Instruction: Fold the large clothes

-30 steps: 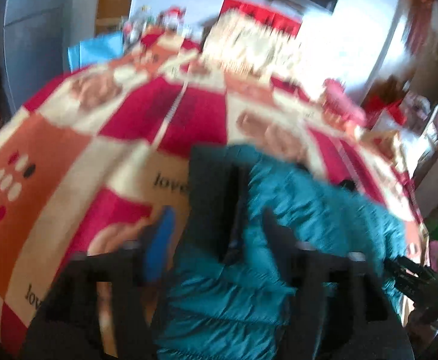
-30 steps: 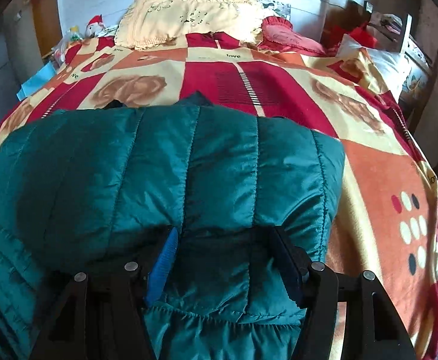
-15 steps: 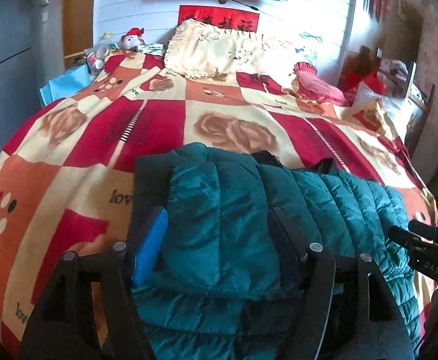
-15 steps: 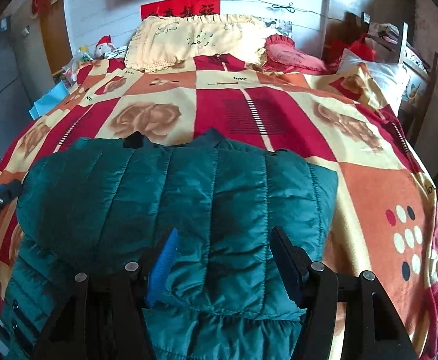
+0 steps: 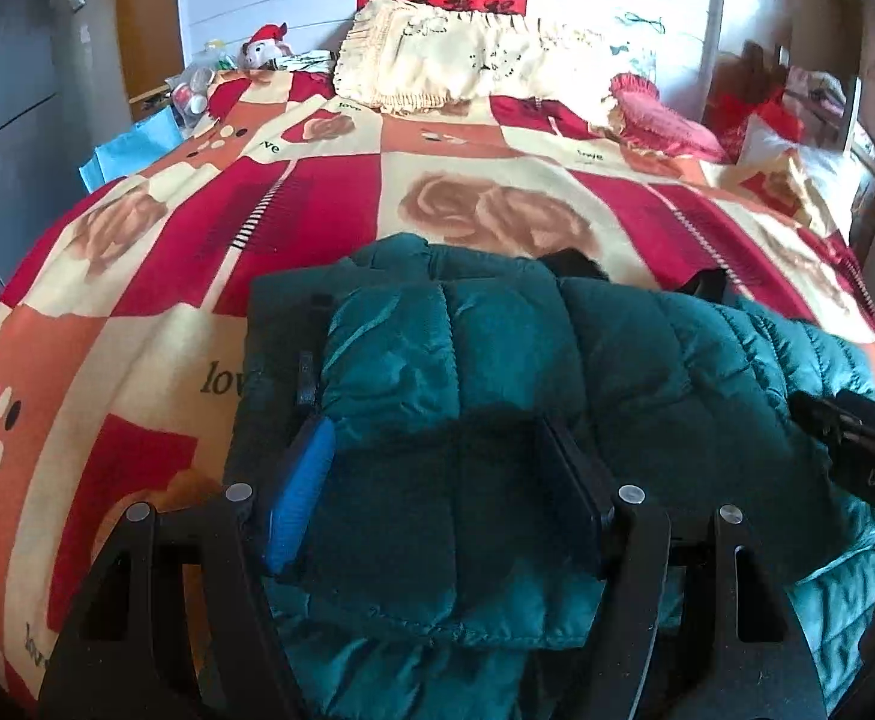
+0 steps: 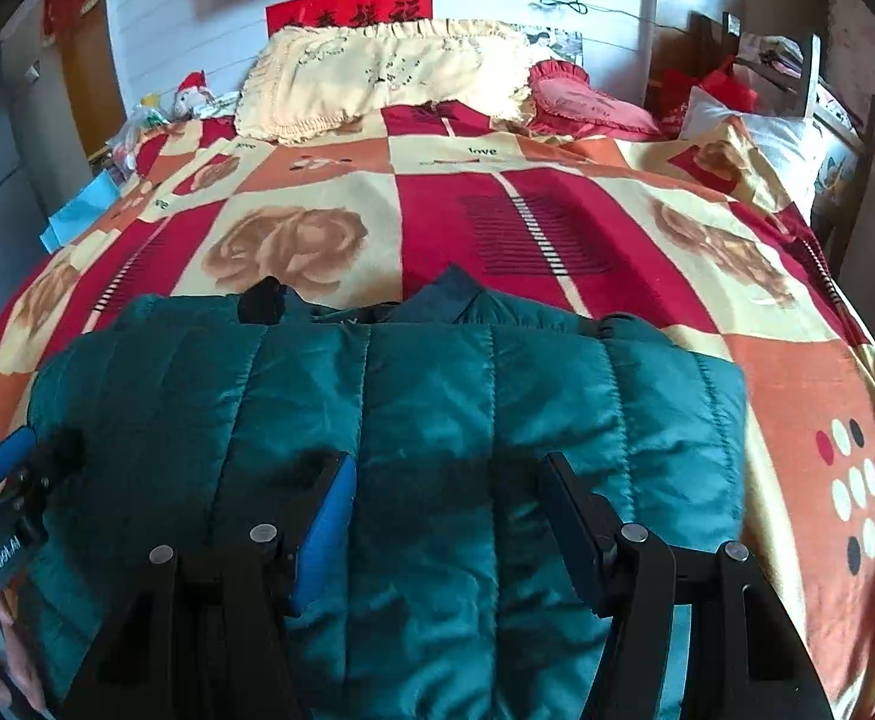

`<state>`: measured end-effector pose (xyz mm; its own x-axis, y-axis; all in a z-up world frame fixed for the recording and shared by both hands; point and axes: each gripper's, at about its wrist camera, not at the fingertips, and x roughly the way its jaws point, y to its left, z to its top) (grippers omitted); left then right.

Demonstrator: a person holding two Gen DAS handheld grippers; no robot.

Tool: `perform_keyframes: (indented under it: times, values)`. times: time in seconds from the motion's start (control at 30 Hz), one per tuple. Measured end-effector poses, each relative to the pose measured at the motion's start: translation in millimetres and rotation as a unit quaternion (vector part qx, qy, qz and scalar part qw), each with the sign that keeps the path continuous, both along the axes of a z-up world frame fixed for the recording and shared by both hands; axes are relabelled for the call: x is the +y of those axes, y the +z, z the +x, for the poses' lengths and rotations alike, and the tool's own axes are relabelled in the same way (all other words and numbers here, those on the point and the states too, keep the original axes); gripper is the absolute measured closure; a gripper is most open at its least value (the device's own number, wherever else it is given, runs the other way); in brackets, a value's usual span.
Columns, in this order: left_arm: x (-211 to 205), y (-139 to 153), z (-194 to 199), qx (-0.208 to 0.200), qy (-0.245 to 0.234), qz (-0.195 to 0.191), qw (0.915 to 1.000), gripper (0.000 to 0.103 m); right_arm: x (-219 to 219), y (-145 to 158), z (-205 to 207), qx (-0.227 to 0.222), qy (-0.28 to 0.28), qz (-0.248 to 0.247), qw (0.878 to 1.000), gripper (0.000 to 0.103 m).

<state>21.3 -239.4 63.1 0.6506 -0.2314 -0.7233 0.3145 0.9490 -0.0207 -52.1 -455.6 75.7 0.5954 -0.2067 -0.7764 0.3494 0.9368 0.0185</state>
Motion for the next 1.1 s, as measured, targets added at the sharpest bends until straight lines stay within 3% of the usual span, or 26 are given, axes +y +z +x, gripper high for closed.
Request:
perform_keyframes:
  times: [0.17, 0.27, 0.43, 0.53, 0.73, 0.9, 1.1]
  values:
    - [-5, -13, 11, 0.008, -0.004, 0.017, 0.9998, 0.027, -2, -20, 18, 0.015, -0.009, -0.004, 1.000, 0.041]
    - [-3, -20, 19, 0.026, -0.001, 0.006, 0.9996, 0.024, -6, -33, 29, 0.032, -0.012, 0.005, 0.999, 0.041]
    - [-1, -25, 23, 0.030, 0.000, 0.003, 0.9995, 0.019, -10, -37, 31, 0.023, -0.012, 0.018, 1.000, 0.039]
    - [-1, -26, 22, 0.026, -0.001, 0.002, 0.9996, 0.019, -6, -24, 23, 0.032, 0.001, 0.003, 0.999, 0.041]
    - [-2, -27, 22, 0.023, 0.000, 0.005, 0.9997, 0.018, 35, 10, -15, -0.003, 0.055, -0.054, 0.997, 0.041]
    - [-3, -27, 22, 0.022, -0.001, 0.005, 0.9998, 0.016, 51, -22, -19, 0.035, 0.060, -0.050, 0.996, 0.040]
    - [-2, -28, 22, 0.024, -0.002, -0.002, 0.9997, 0.014, 51, -30, -27, 0.020, 0.058, -0.046, 0.997, 0.041]
